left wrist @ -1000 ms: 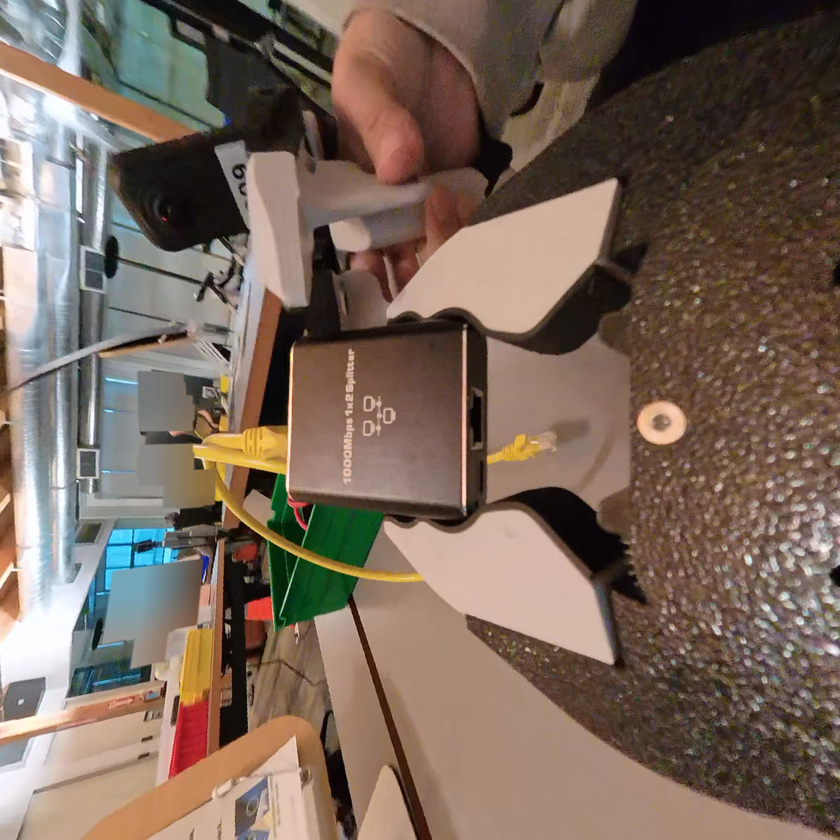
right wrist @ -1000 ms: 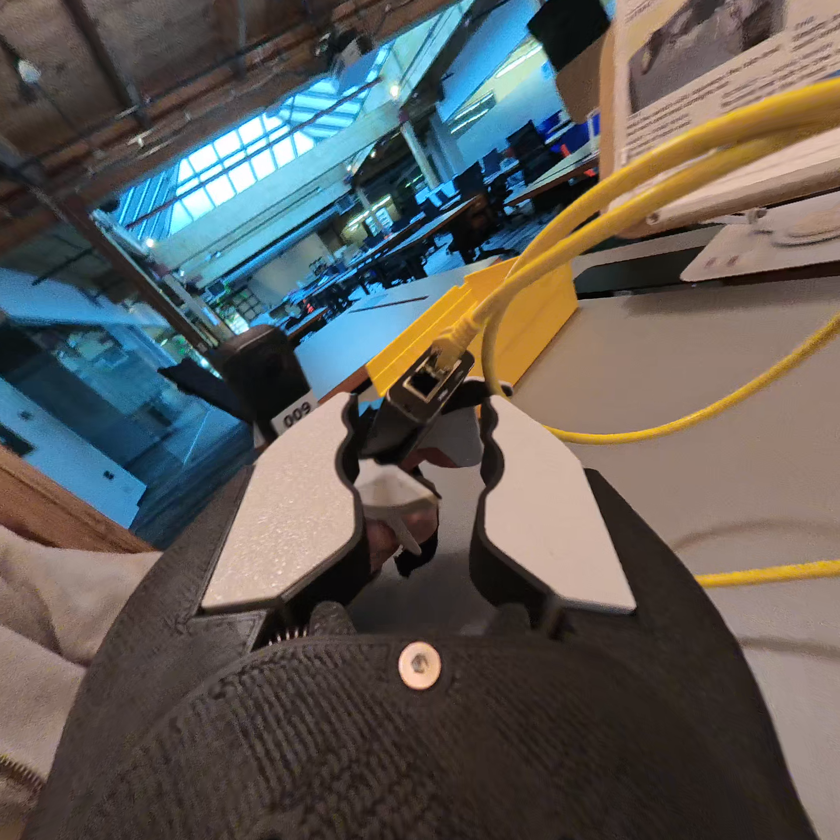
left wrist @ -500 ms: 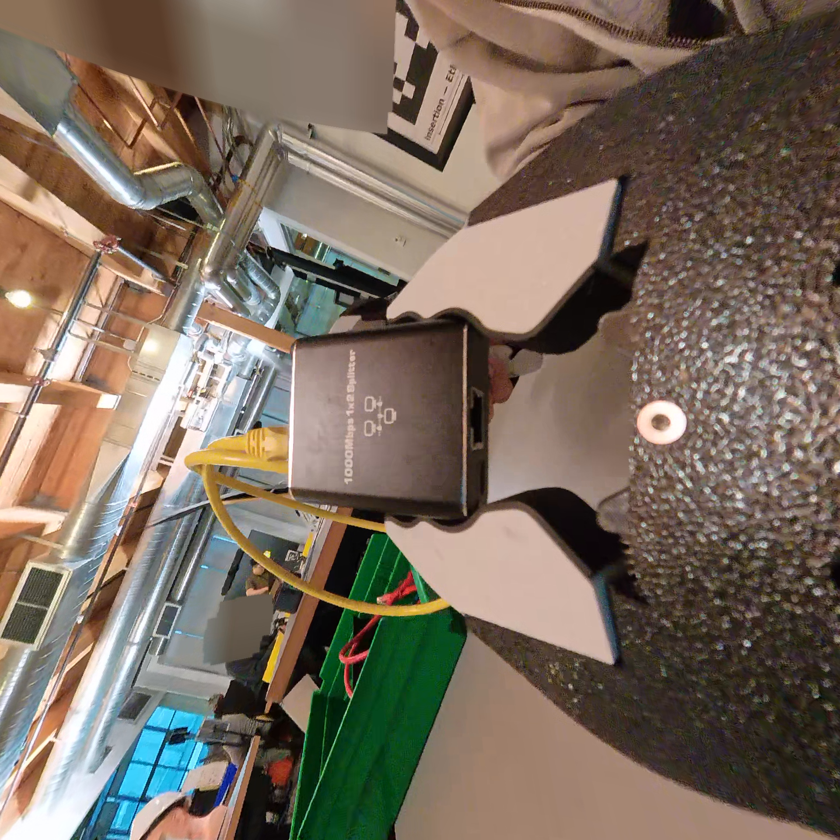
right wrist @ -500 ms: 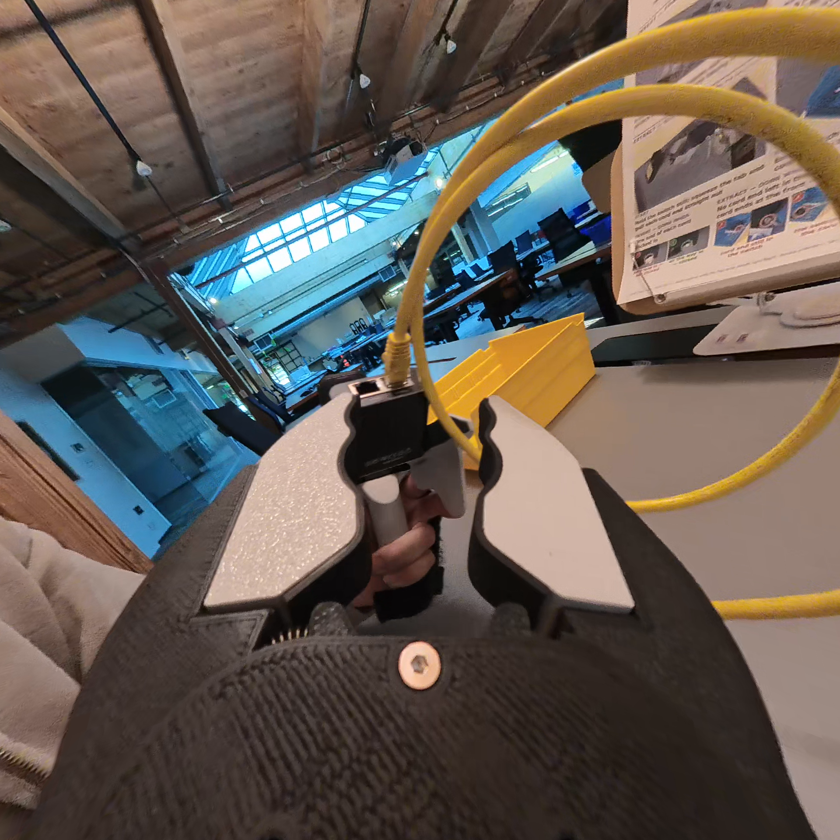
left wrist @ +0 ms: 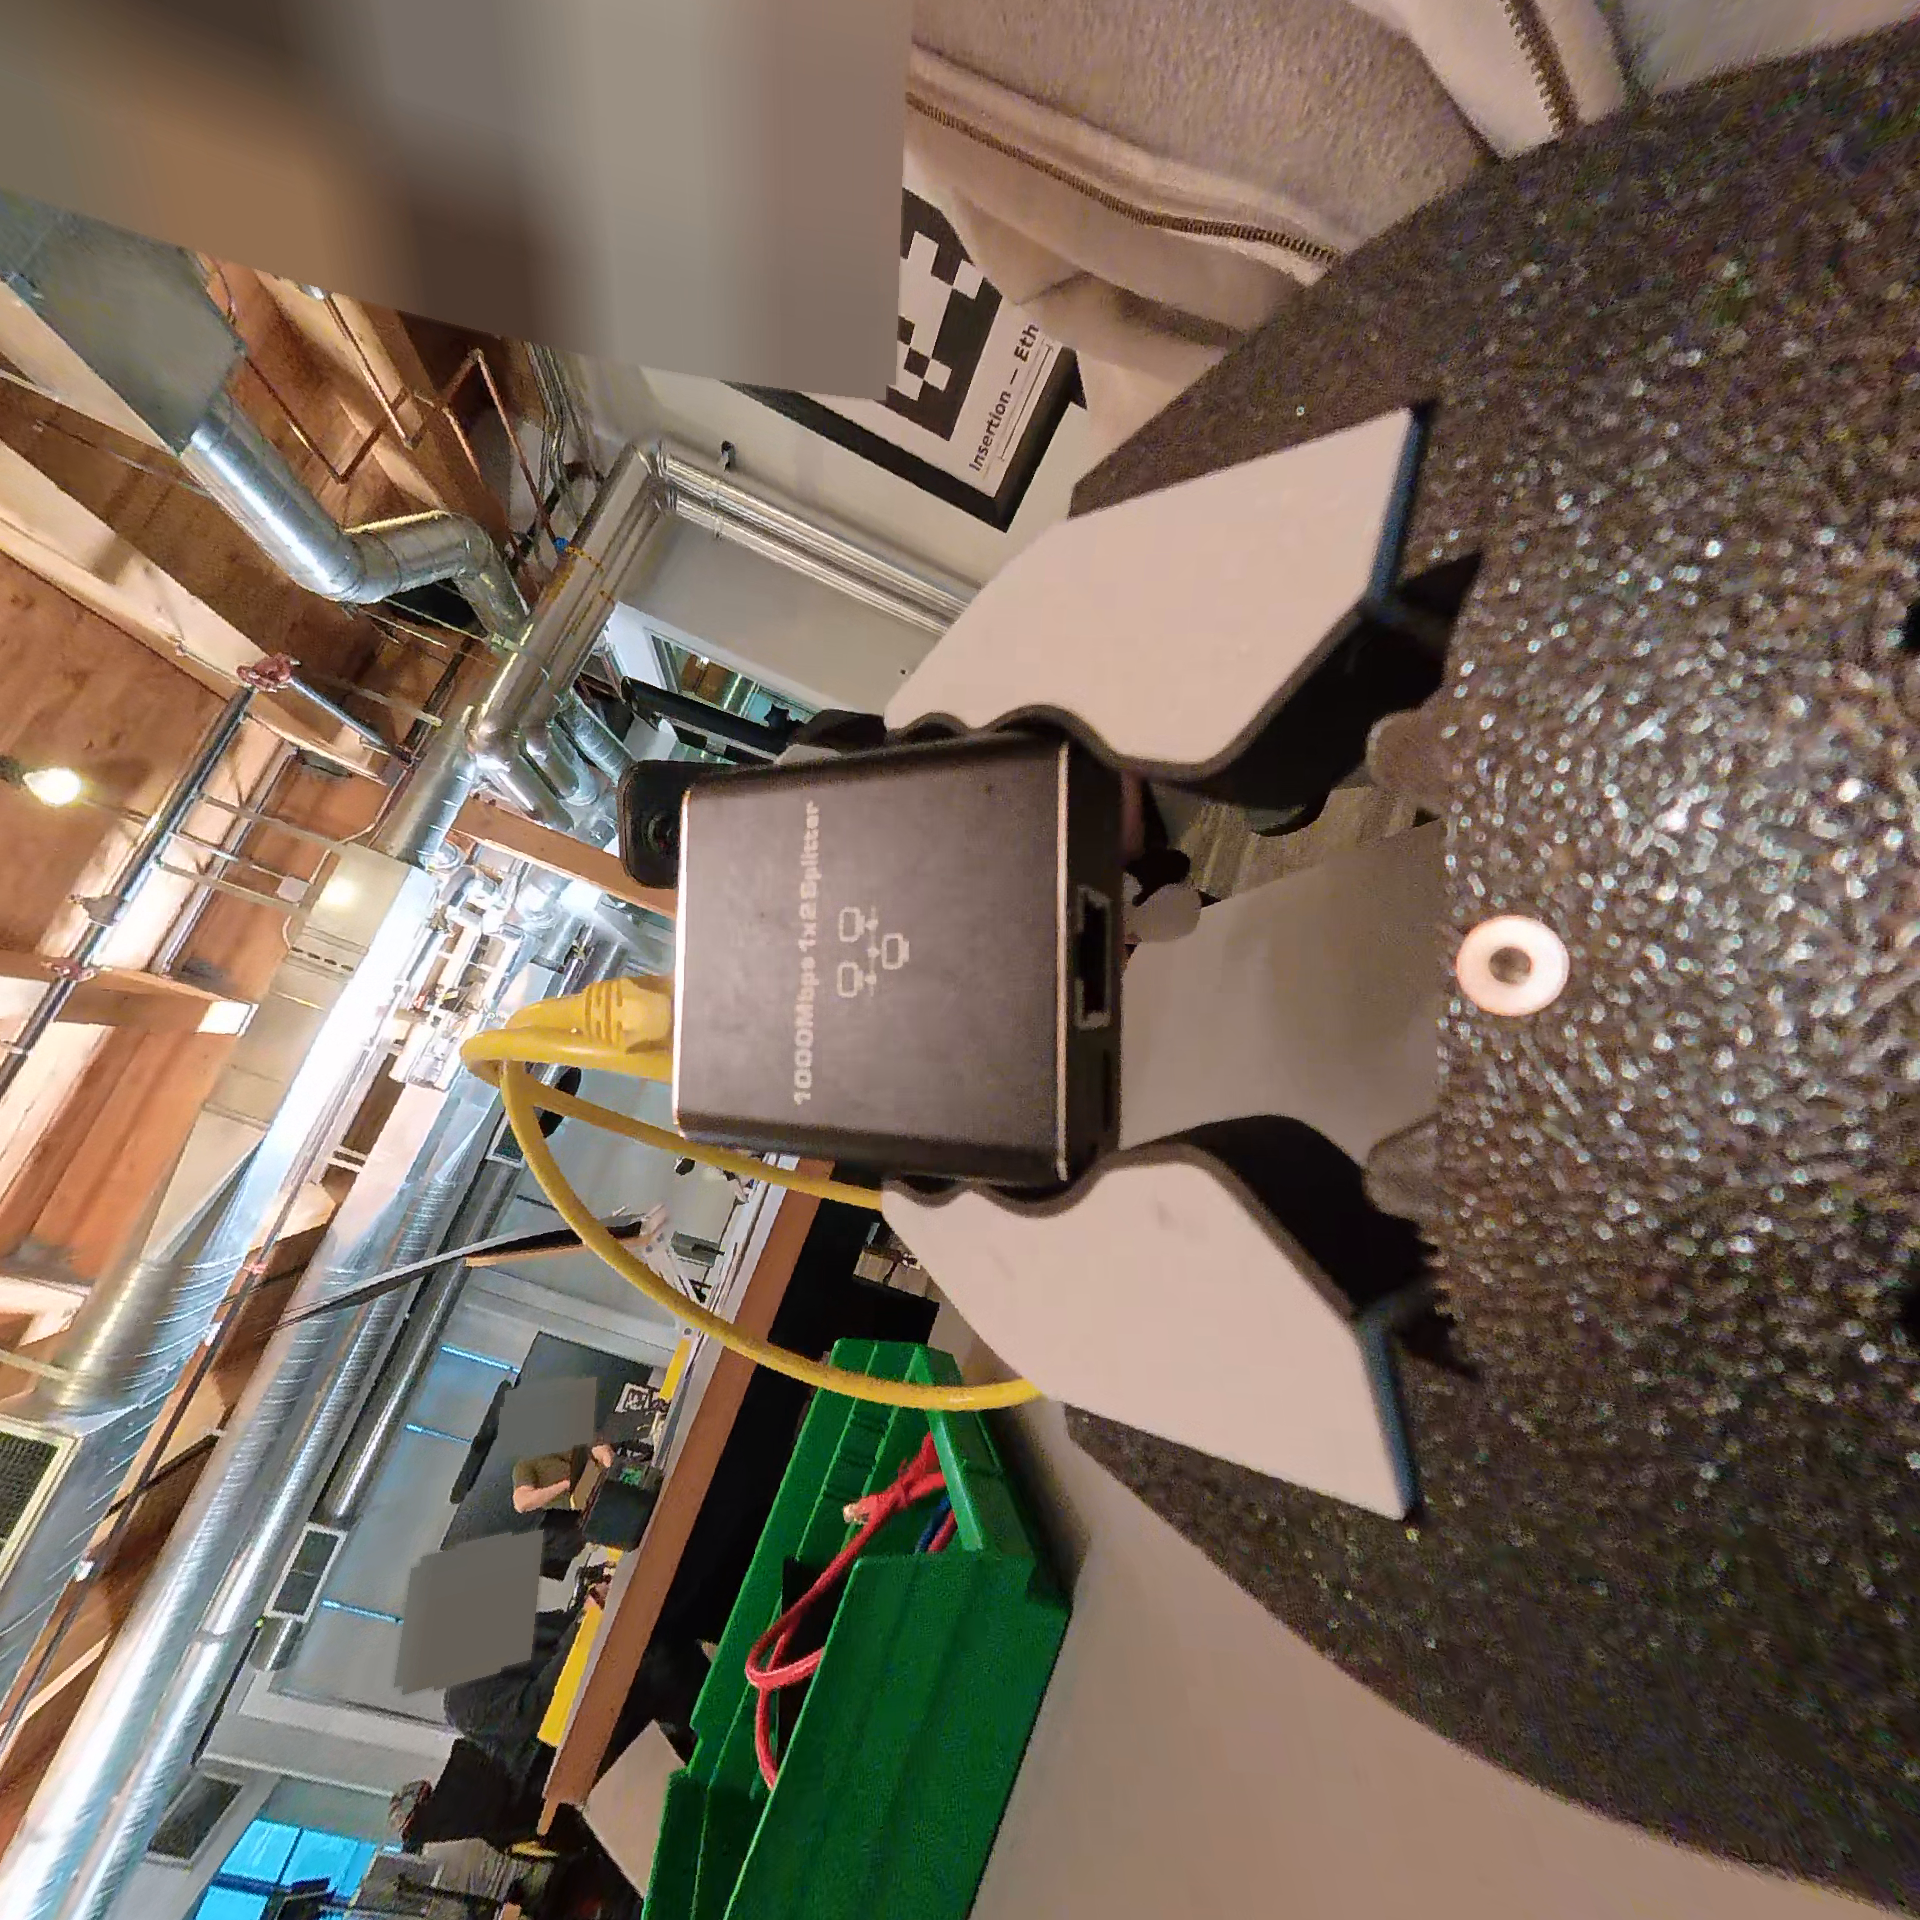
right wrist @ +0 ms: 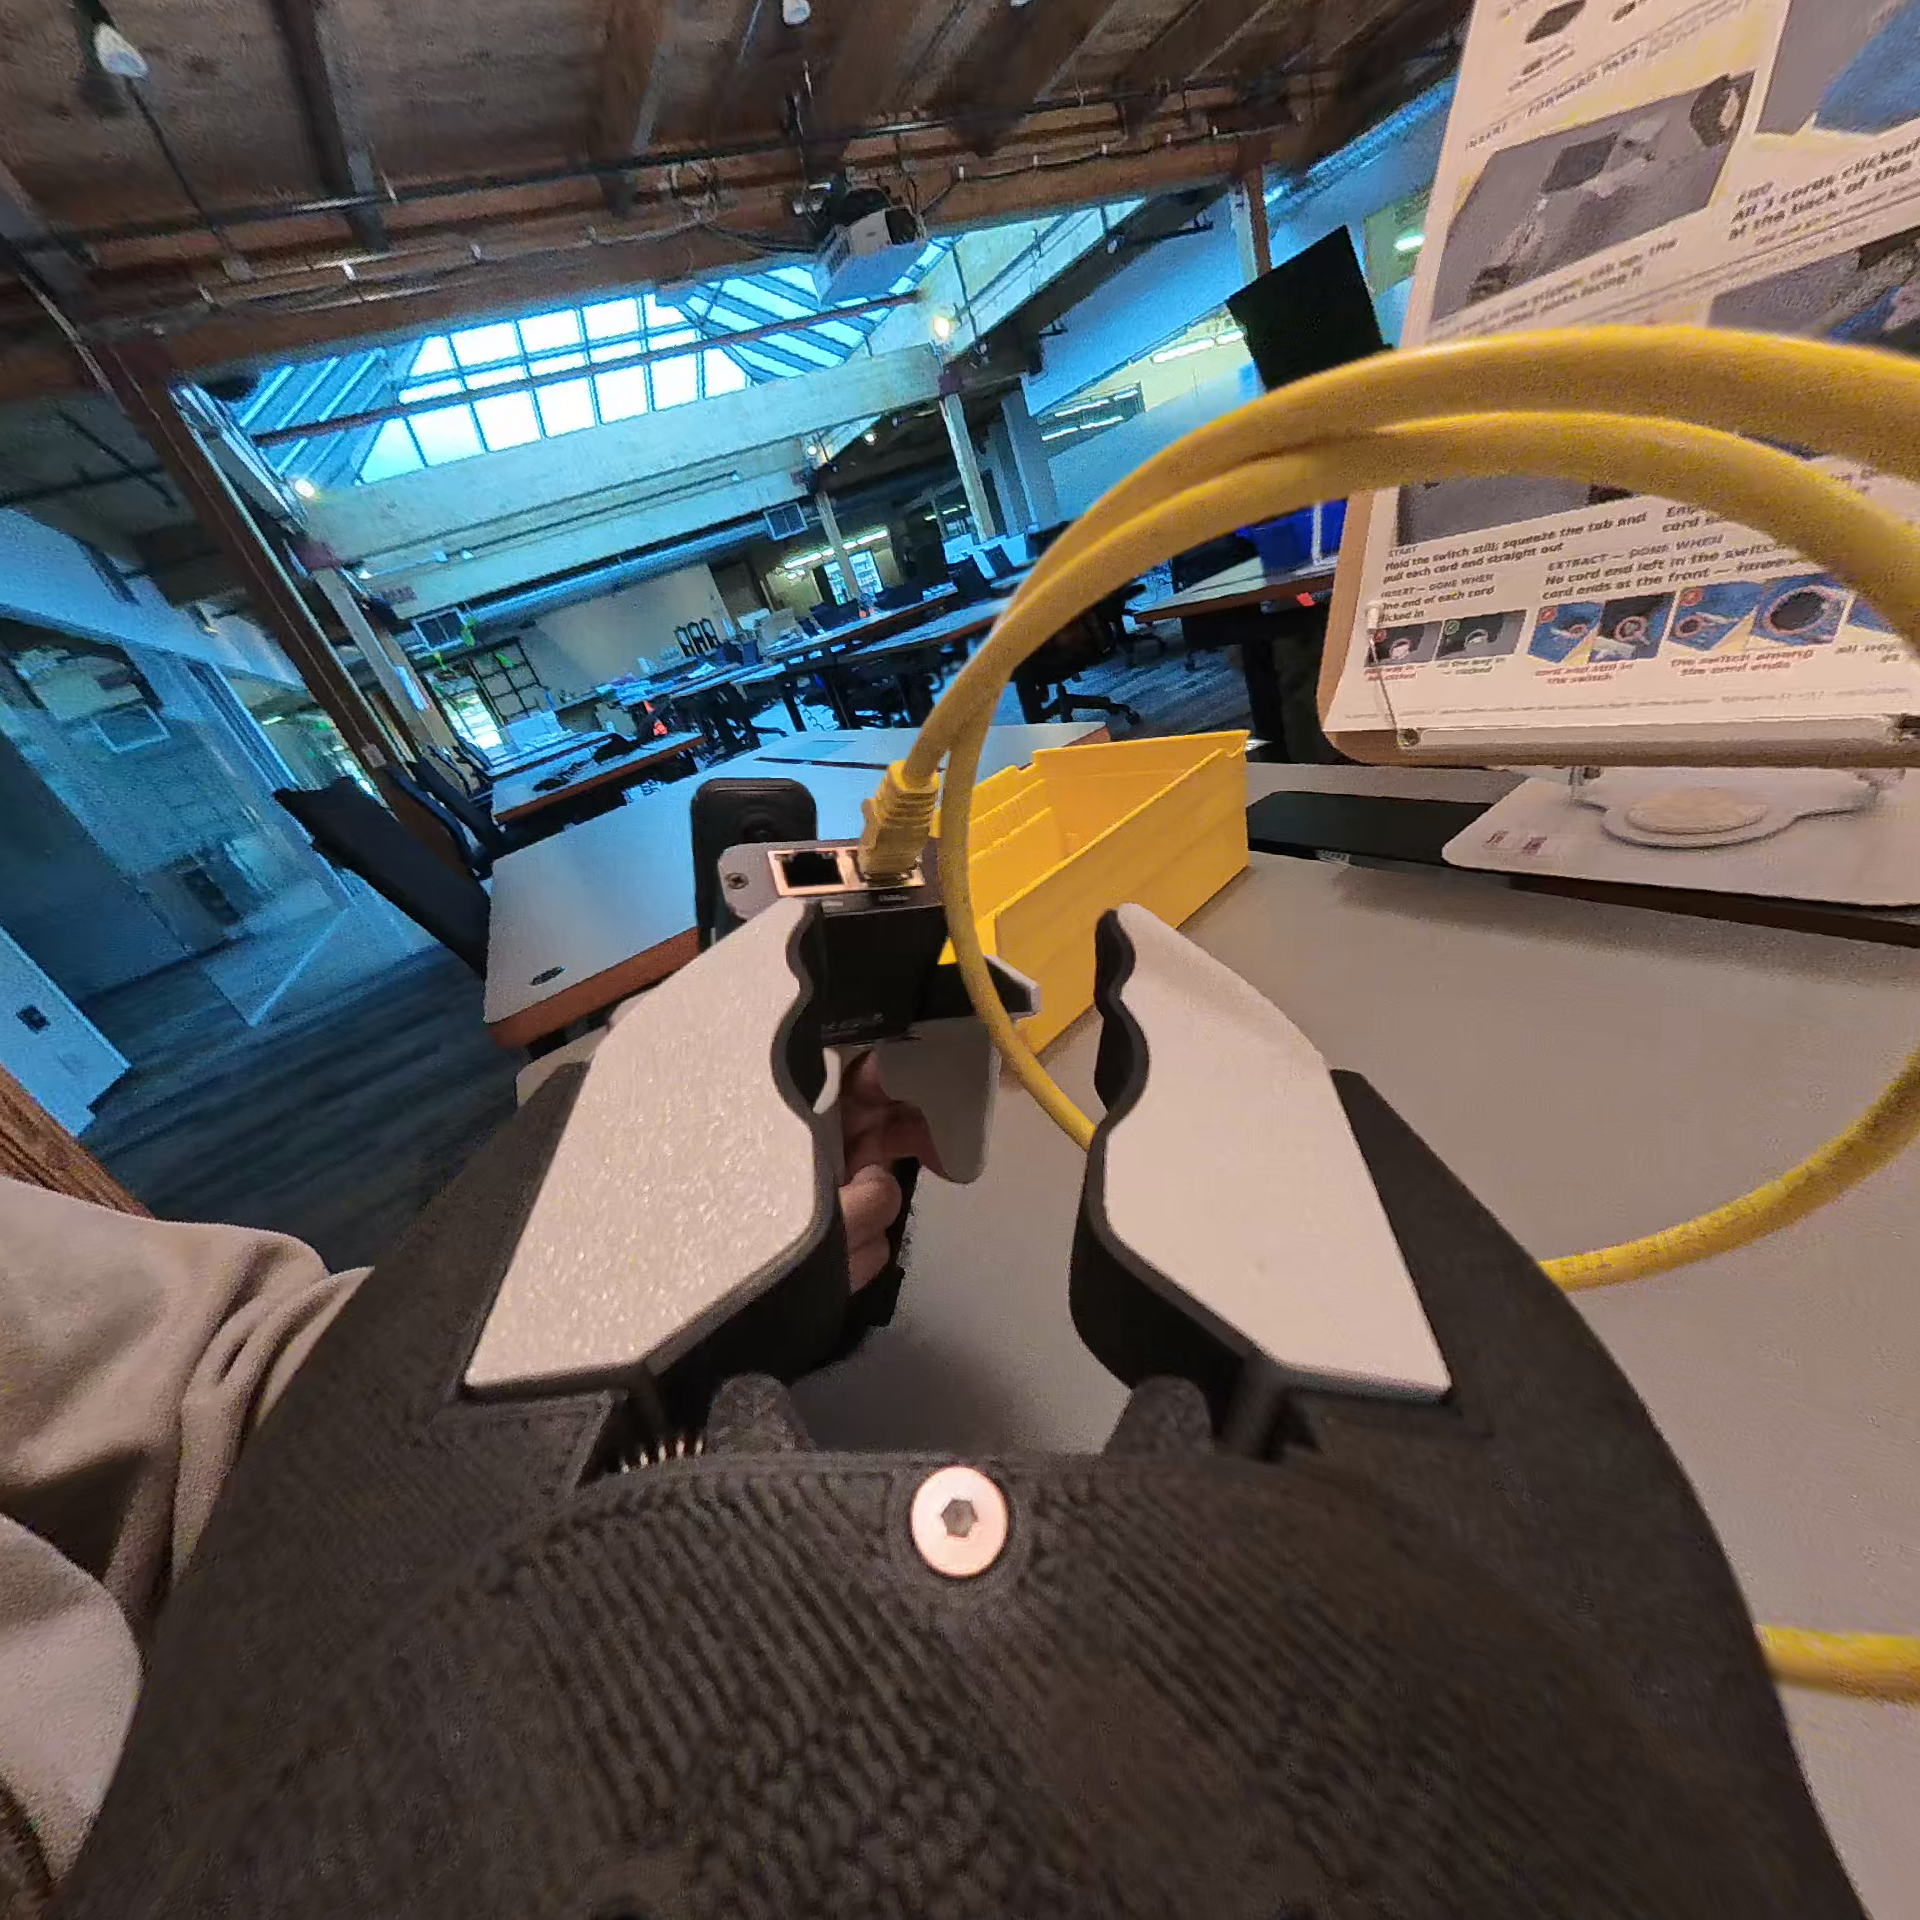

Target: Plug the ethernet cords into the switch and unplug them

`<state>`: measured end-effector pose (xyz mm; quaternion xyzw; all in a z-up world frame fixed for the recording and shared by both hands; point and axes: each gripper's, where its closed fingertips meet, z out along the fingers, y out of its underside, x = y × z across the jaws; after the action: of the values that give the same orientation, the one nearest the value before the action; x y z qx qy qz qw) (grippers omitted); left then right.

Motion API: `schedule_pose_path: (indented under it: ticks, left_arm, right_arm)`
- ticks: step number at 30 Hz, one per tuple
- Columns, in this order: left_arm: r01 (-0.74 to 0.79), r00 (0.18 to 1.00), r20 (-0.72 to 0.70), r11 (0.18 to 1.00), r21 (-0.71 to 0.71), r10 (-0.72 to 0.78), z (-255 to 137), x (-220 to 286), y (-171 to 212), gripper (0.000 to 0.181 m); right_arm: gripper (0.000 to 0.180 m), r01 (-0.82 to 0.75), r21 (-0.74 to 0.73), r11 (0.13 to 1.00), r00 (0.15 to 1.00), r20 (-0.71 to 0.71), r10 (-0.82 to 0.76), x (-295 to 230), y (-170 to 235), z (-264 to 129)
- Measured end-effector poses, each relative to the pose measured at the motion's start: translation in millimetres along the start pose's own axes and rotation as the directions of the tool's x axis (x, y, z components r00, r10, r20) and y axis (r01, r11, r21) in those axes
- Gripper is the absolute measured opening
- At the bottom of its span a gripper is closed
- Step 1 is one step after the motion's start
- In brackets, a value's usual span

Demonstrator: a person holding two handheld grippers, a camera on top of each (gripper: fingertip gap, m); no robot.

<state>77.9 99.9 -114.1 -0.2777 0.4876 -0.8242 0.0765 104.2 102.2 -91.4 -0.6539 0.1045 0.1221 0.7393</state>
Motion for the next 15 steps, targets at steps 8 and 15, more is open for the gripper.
schedule_pose_path:
  ticks: [8, 15]
  left_arm:
    - [-0.084, 0.996, 0.031, 0.993, -0.085, 0.087, -4, 0, 2, 0.074]
    - [-0.119, 0.991, 0.044, 0.978, -0.172, 0.129, -10, -4, 6, 0.074]
  right_arm:
    - [0.035, -0.070, 0.022, 0.997, 0.994, 0.086, 0.068, -16, 0, 7]
    - [0.031, -0.119, 0.159, 0.980, 0.993, 0.009, 0.120, 2, -19, -4]
